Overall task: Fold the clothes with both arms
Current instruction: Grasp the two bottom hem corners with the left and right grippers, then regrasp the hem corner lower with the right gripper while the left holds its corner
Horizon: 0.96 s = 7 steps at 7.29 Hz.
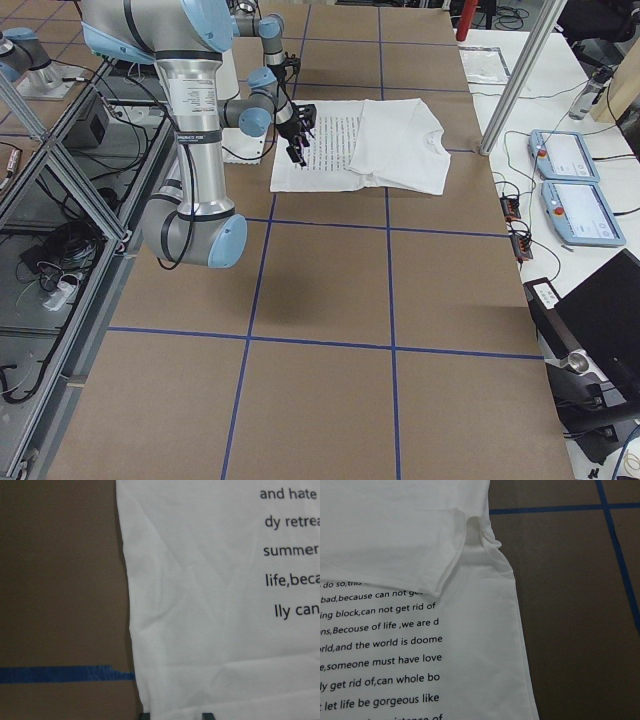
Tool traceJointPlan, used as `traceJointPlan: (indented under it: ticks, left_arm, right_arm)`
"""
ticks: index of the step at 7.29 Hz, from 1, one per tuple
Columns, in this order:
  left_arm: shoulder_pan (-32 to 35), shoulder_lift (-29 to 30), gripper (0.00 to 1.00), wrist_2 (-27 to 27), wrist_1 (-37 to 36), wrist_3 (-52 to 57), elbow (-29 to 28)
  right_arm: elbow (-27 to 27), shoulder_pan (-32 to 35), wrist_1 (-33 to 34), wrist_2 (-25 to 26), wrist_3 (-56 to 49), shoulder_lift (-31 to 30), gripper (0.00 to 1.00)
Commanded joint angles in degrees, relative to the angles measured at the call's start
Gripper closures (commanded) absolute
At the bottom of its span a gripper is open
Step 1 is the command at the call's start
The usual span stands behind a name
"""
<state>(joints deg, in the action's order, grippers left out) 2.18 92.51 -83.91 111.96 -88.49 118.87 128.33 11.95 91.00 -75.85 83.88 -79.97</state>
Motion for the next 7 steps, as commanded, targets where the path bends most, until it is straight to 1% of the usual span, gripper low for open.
traceJointPlan:
  ticks: [1,2,4,5,6,7]
  left_arm:
    - [0.1,0.0,1.0,0.1,-0.1,0.0,1.5]
    - [0.6,-0.1,1.0,0.1,0.0,0.1,3.3]
    - [1.1,0.0,1.0,0.1,0.0,0.2,6.0]
    - [2.1,0.0,1.0,0.2,0.1,0.4,6.7]
    - [3.4,0.0,1.0,0.5,0.3,0.5,7.3]
    - [3.8,0.0,1.0,3.5,0.3,0.5,8.1]
  right_arm:
    - [0.1,0.1,-0.3,-0.1,0.1,-0.9,0.0]
    - [0.1,0.0,-3.5,-0.2,0.1,-2.9,0.0]
    - [0.1,-1.2,-15.9,0.1,0.2,-12.9,0.0]
    - [0.0,-2.7,-20.0,0.7,0.8,-16.5,0.0]
    - [-1.2,-5.7,-21.6,3.6,4.6,-17.3,0.01]
    - [-2.2,-8.8,-21.7,6.9,6.8,-16.9,0.02]
